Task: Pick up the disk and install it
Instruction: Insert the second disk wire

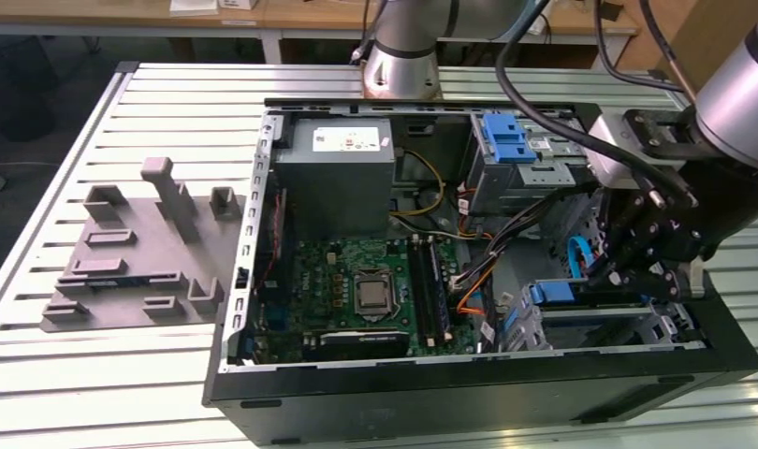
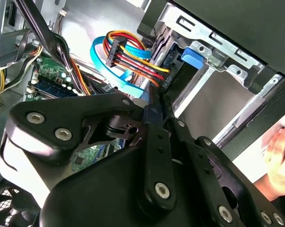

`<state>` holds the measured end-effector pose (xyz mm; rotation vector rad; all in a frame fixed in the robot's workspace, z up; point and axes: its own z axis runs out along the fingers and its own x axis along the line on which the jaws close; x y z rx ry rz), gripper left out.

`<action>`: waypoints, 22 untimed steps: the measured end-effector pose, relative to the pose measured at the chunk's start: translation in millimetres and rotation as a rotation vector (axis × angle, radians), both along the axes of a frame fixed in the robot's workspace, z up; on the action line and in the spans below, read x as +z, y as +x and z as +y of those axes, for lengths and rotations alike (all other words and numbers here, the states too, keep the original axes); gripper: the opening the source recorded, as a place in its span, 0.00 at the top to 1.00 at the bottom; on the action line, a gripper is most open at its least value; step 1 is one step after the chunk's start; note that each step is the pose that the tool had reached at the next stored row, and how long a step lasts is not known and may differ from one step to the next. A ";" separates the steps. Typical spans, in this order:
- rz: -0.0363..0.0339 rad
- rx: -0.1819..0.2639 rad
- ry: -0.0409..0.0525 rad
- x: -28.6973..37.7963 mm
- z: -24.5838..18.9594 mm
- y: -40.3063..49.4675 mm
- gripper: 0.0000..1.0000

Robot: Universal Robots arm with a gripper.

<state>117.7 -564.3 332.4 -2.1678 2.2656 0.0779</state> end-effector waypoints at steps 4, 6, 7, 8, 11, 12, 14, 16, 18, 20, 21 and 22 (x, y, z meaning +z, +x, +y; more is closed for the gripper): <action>0.0000 0.000 -0.0003 -1.6 -0.4 0.0 0.84; 0.0000 0.000 0.0003 -2.3 -0.6 0.0 0.84; 0.0000 0.000 0.0003 -2.5 -0.7 0.0 0.84; 0.0000 0.000 0.0003 -2.6 -0.9 0.0 0.84; 0.0000 0.000 0.0007 -2.9 -1.1 0.0 0.84; 0.0000 0.000 0.0007 -2.9 -1.2 0.0 0.84; 0.0000 0.000 0.0007 -3.0 -1.2 0.0 0.84; 0.0000 0.000 0.0007 -3.0 -1.2 0.0 0.84; 0.0000 0.000 0.0008 -3.0 -1.3 0.0 0.84; 0.0000 0.000 0.0008 -3.0 -1.3 0.0 0.84; 0.0000 0.000 0.0008 -3.0 -1.3 0.0 0.84; 0.0001 0.000 0.0011 -3.2 -1.3 0.0 0.83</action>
